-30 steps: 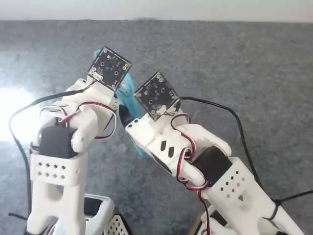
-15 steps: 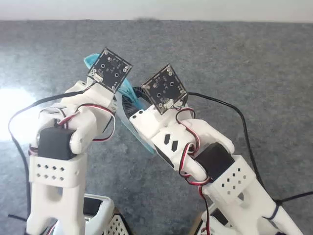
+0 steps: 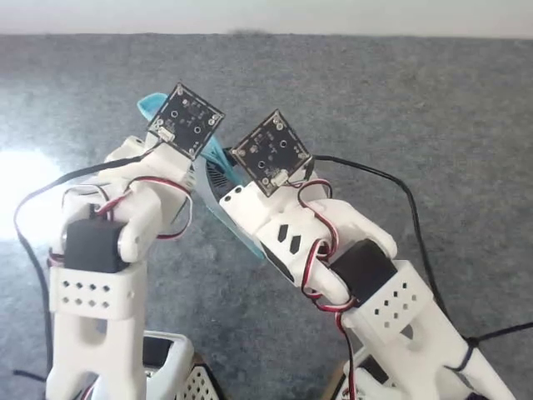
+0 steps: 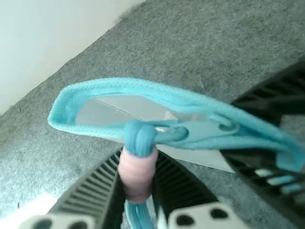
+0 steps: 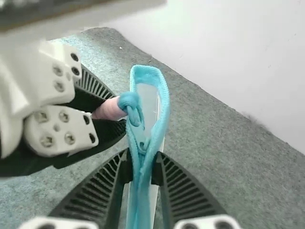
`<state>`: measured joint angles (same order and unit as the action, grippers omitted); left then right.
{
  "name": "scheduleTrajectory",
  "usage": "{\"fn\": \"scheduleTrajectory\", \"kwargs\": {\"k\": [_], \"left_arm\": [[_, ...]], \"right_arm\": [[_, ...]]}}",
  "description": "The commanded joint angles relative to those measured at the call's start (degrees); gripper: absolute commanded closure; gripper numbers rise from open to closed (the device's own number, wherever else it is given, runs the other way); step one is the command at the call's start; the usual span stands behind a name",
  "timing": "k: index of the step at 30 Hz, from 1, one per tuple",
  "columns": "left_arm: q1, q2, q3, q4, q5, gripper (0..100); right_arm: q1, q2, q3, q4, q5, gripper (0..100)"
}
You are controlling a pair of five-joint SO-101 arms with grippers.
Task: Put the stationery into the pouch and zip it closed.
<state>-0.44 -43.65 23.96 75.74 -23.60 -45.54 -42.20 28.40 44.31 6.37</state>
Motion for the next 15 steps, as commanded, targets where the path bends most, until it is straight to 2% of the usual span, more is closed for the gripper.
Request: {"fn": "scheduleTrajectory", "kwargs": {"k": [1,10,15], "left_arm": [[-5.0,3.6,-0.5,-4.0,-0.1,99],[-6.0,7.9,-5.3,-3.8,-0.3,99],[-2.5,7.5,-5.4,1.2,-1.7,99]], "right_arm": [[1.1,-1.5,-1.4,2.3,0.4,99.0],[-0.3,-0.2,0.8,2.4,4.2,99.1],[-0.2,0.7,-0.4,1.6,3.7,99.1]]}}
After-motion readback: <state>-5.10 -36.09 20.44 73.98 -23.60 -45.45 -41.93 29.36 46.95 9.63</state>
